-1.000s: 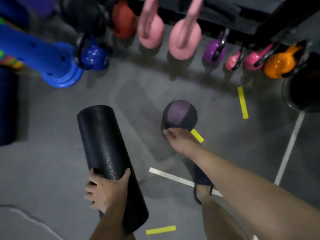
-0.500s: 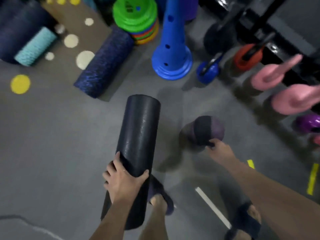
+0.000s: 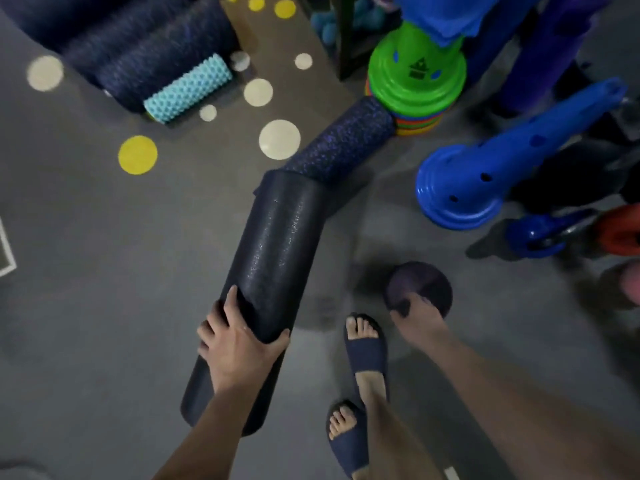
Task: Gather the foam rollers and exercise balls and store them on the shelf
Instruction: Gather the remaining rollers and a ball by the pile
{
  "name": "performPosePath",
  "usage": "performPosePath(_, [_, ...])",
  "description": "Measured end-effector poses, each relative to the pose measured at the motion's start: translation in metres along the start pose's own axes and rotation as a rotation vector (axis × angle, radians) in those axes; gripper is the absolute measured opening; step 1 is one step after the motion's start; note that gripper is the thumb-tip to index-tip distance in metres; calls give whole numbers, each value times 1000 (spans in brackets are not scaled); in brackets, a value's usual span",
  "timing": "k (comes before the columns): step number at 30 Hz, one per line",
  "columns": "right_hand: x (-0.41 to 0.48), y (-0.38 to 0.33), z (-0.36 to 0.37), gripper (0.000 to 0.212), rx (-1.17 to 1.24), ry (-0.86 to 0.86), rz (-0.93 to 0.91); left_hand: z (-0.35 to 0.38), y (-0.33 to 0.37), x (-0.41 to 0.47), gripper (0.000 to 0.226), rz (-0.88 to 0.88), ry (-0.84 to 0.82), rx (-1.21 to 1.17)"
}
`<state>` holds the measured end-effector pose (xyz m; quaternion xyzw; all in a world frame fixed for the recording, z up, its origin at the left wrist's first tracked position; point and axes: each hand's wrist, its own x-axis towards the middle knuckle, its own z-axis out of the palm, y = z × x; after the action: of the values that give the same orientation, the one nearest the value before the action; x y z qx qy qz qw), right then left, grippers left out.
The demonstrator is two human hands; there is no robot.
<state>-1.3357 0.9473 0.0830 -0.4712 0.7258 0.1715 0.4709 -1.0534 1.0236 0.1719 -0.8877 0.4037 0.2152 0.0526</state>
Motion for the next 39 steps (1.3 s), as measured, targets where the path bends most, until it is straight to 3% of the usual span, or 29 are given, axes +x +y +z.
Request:
performPosePath(4, [32, -57, -9, 55, -17, -62, 57, -24, 0, 91, 122, 29, 53, 4])
performPosePath(9, [69, -127, -13, 55, -81, -10, 42, -47, -2, 198, 119, 90, 111, 37])
performPosePath(17, [110, -210, 16, 52, -156, -11, 112, -54, -1, 367, 117, 305, 23, 115])
performPosePath(19, [122, -236, 29, 60, -130, -43, 108, -56, -2, 412, 111, 377, -13, 155])
performPosePath(22, [143, -280, 57, 83, -7, -95, 162, -58, -6, 471, 83, 493, -92, 189])
performPosePath(25, [159, -327, 89, 108, 79, -92, 249, -49, -22, 507, 62, 519, -323, 194])
performPosePath(29, [169, -364, 109, 118, 57, -53, 306, -29, -53, 506, 51, 356, -505, 95])
performPosePath(33, [180, -362, 112, 115, 114, 72, 231, 14, -73, 459, 45, 149, -673, -120])
performPosePath(37, [219, -347, 114, 81, 234, 184, 262, 73, -70, 419, 32, -309, -759, -662])
performPosePath(39, [244, -343, 119, 76, 415, 164, 281, 101, -57, 411, 42, -578, -782, -905])
